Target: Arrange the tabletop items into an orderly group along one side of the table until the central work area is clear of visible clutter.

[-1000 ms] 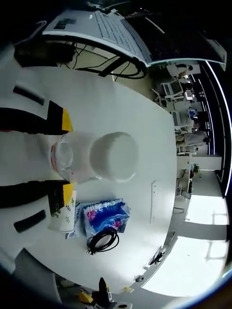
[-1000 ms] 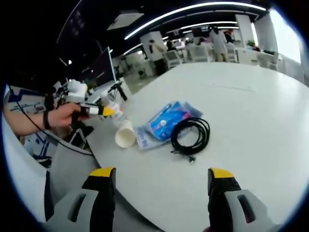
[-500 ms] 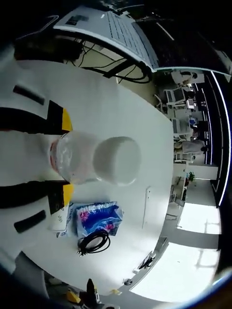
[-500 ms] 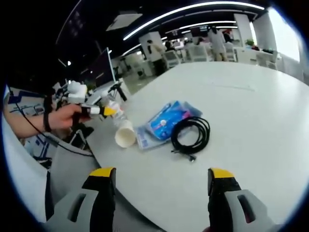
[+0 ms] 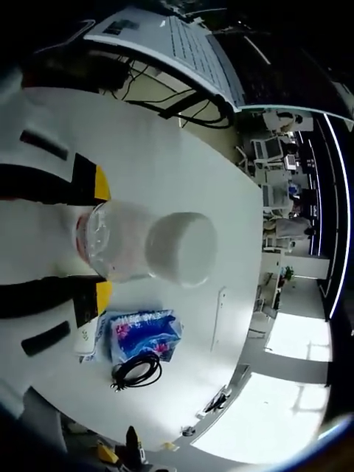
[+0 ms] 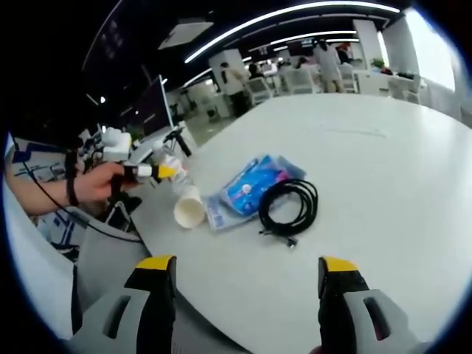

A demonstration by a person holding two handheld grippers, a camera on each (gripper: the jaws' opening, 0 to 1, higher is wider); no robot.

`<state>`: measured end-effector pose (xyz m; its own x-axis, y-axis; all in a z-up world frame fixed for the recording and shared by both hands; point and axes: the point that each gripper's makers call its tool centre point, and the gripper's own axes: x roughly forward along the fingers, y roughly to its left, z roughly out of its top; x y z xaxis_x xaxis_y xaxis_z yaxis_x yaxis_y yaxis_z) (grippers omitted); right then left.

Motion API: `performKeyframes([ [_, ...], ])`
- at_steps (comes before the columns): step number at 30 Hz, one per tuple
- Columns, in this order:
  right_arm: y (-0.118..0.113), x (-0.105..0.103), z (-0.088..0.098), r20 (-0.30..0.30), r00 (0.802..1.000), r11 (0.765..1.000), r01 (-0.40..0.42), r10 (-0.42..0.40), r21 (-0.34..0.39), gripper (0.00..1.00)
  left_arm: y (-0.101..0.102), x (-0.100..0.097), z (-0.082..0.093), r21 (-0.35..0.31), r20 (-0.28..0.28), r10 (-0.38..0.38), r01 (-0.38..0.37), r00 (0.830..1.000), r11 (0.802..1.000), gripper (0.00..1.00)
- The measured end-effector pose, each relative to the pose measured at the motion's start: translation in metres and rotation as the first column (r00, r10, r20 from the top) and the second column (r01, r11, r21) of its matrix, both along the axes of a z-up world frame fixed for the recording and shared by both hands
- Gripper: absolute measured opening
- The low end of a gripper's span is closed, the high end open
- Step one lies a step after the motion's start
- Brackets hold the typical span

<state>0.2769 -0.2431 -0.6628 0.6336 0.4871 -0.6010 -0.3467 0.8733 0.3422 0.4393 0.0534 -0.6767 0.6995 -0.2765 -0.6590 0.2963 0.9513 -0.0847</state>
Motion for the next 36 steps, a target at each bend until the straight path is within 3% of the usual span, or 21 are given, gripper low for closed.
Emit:
performKeyframes([
  [36,-0.001,0.001,-0.01,-0.041,0.999,1.0,-0.008,0.007,-0.015,0.81,-0.008,0.062,-0.008,-0.054,-0.04,0.029,-0.031,0.999,0.998,0.37],
])
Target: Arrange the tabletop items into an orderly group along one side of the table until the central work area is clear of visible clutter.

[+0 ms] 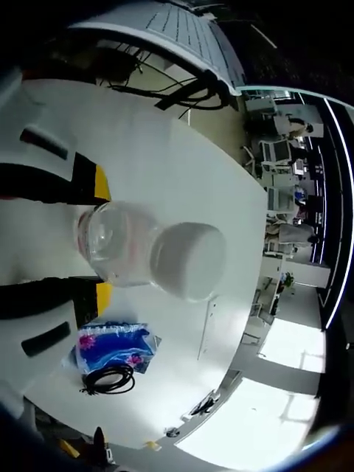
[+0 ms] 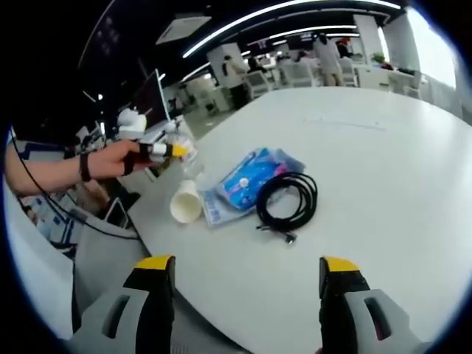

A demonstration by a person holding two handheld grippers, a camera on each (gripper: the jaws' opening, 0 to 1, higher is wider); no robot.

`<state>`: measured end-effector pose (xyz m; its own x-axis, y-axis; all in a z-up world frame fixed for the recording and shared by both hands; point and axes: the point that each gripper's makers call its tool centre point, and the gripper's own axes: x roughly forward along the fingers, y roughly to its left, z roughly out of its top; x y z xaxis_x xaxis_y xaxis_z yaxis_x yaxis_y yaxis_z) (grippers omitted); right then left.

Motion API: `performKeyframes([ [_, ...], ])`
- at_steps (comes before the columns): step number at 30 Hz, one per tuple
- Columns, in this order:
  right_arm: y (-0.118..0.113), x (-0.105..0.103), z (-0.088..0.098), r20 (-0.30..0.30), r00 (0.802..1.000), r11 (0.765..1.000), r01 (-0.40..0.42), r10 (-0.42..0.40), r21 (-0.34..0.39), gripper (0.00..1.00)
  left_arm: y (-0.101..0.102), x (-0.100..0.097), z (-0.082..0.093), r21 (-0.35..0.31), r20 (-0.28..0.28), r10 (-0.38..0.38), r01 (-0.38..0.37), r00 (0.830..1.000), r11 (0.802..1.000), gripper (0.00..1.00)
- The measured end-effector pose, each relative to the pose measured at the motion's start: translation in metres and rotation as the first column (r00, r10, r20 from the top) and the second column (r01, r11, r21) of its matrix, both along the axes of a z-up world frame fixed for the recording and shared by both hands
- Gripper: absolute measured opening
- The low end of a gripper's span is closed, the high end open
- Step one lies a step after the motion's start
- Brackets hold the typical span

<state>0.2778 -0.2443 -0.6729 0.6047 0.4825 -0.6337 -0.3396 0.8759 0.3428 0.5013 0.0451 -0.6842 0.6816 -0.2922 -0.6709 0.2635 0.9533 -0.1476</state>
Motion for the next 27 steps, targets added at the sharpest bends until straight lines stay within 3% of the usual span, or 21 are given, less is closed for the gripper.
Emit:
performKeyframes([
  [15,-0.004,-0.004,-0.001,-0.013,1.0,1.0,0.008,-0.008,-0.008,0.81,-0.005,0.035,-0.003,-0.012,0.003,0.01,-0.01,1.0,1.0,0.36],
  [27,-0.011,-0.007,-0.004,-0.022,1.0,1.0,0.022,-0.022,-0.012,0.8,-0.017,0.047,0.0,-0.022,0.01,-0.018,0.019,1.0,1.0,0.37],
])
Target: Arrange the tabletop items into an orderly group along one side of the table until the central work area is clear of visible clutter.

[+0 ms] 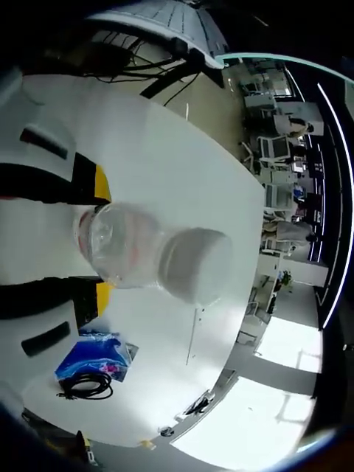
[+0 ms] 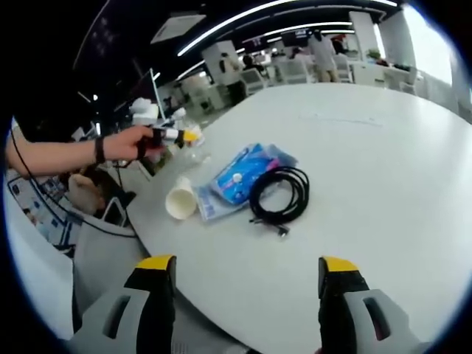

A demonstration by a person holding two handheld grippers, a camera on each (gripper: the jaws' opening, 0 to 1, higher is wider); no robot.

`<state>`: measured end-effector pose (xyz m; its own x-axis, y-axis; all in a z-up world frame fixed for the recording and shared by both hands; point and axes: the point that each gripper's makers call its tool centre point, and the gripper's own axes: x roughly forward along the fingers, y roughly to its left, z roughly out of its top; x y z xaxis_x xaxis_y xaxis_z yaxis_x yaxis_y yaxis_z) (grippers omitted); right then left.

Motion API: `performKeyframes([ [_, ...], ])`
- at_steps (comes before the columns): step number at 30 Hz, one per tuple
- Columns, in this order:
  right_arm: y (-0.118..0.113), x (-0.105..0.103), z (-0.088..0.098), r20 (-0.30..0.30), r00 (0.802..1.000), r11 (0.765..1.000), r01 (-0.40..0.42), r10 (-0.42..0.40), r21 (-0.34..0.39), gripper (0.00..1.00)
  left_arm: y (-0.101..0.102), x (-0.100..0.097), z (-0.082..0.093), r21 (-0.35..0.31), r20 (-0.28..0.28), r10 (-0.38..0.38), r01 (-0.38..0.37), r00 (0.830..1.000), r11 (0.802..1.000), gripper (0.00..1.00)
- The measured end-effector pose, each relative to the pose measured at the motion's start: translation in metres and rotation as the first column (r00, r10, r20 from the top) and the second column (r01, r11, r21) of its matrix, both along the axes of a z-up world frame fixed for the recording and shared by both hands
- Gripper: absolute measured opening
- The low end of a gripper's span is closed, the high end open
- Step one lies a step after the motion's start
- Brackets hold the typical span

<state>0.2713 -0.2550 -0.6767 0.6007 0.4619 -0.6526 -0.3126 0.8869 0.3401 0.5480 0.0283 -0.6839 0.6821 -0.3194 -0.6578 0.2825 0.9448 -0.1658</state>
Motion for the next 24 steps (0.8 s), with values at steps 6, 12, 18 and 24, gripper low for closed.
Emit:
performKeyframes([
  [6,-0.002,0.0,0.0,-0.002,1.0,1.0,0.008,-0.008,-0.001,0.8,-0.005,0.0,0.001,-0.01,-0.015,-0.028,0.028,0.999,1.0,0.37],
  [12,0.001,0.0,-0.001,-0.004,1.0,1.0,0.001,-0.001,0.0,0.8,-0.006,0.0,0.002,-0.015,-0.025,-0.039,0.038,0.999,0.999,0.38],
  [18,0.002,0.001,-0.001,-0.003,1.0,1.0,-0.001,0.001,0.002,0.81,-0.006,-0.001,0.004,-0.025,-0.028,-0.051,0.05,0.998,0.998,0.38],
  [24,0.003,0.001,0.0,0.002,1.0,1.0,0.0,0.0,0.007,0.8,-0.004,-0.003,0.015,-0.015,-0.004,-0.076,0.076,0.997,0.997,0.39],
])
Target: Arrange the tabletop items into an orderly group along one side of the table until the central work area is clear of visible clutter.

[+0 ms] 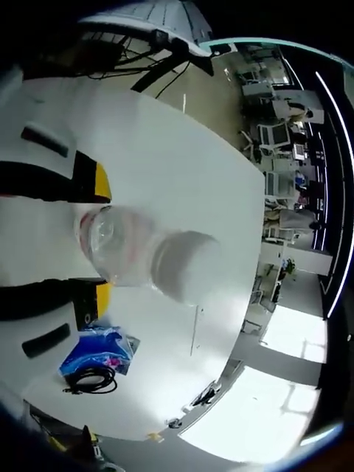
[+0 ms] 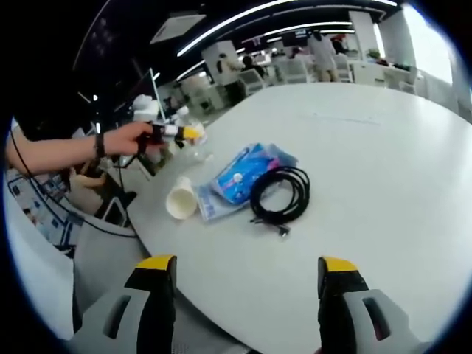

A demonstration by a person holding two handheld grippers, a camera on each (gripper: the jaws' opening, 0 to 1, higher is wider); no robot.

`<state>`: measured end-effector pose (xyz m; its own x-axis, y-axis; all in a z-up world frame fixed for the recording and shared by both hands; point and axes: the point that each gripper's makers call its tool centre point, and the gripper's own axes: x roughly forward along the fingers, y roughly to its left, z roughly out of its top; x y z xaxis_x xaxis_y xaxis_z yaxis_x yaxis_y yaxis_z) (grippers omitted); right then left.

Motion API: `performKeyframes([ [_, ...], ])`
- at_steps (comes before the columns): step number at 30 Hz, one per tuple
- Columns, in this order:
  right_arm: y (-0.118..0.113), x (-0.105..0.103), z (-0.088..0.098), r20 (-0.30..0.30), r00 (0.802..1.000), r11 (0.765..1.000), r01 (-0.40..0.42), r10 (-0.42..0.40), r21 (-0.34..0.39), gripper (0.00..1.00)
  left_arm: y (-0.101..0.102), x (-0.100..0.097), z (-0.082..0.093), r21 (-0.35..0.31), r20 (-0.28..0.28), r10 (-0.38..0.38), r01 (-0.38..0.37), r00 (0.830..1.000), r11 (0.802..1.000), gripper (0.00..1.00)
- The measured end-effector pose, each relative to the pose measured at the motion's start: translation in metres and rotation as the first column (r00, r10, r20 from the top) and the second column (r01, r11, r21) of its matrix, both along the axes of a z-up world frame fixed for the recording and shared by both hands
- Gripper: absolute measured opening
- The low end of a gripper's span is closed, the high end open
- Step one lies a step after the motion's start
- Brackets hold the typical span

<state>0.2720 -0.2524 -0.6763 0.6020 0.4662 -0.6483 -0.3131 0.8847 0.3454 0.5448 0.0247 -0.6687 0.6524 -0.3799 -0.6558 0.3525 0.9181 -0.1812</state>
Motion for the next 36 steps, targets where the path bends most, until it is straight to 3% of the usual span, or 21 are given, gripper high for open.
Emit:
performKeyframes([
  [13,0.009,0.0,0.001,0.013,1.0,1.0,-0.013,0.012,0.013,0.8,0.013,-0.039,0.01,0.043,0.044,-0.054,0.052,0.998,0.998,0.4],
  [25,0.011,-0.002,0.002,0.021,1.0,1.0,-0.018,0.017,0.023,0.8,0.03,-0.082,0.003,0.047,0.027,-0.051,0.049,0.998,0.998,0.39],
  [36,0.012,-0.004,0.001,0.022,1.0,0.999,-0.022,0.021,0.025,0.79,0.023,-0.117,-0.011,0.042,-0.002,-0.07,0.07,0.998,0.997,0.38],
])
